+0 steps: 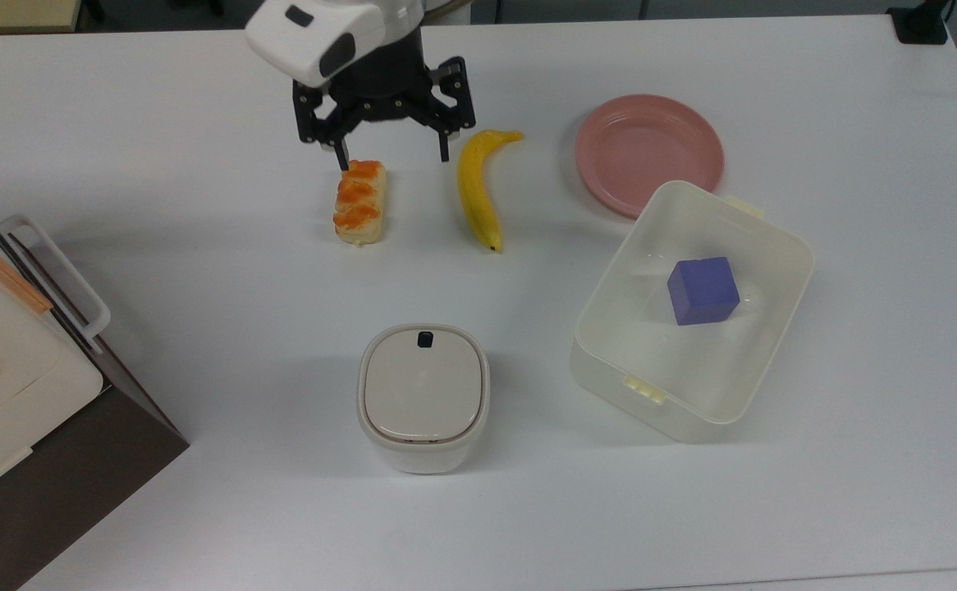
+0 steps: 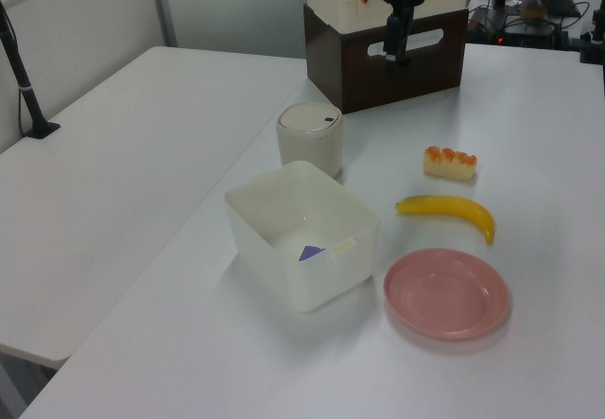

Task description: Close the trash can

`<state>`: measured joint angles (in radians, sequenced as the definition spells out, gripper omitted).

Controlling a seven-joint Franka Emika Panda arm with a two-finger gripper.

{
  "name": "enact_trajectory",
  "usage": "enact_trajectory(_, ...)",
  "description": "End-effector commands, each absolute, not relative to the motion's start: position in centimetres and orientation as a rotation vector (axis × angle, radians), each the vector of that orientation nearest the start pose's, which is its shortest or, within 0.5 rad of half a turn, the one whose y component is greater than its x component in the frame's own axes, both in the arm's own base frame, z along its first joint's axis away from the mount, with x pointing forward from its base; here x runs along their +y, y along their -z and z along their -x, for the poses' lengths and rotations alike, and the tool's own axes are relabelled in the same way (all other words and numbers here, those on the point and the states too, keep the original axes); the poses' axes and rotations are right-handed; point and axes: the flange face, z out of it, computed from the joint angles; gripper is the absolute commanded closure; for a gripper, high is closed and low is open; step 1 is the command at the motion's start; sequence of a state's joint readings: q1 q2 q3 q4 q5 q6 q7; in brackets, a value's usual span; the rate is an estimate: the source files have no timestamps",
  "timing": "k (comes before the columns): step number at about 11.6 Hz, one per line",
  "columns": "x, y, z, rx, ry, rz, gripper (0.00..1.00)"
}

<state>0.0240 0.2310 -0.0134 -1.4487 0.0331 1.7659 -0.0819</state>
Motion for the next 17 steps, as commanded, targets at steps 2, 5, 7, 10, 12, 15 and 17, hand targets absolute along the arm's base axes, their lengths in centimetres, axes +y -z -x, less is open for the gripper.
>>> enact_trajectory(2, -0.3, -60.1, -61.0, -0.018, 0.144, 3.127, 0.0)
enact_trajectory(5, -2.4, -61.9, -59.6, 0.094, 0.127, 3.124, 0.0)
enact_trajectory(7, -2.6, -62.3, -59.0, 0.101, 0.106, 3.124, 0.0)
enact_trajectory(10, -2.7, -62.0, -58.8, 0.115, 0.07, 3.133, 0.0)
enact_trajectory(12, -2.6, -61.8, -58.5, 0.113, 0.034, 3.135, 0.0)
enact_trajectory(15, -2.6, -61.7, -58.5, 0.115, 0.029, 3.135, 0.0)
enact_trajectory(17, -2.6, -61.9, -58.5, 0.115, 0.036, 3.135, 0.0)
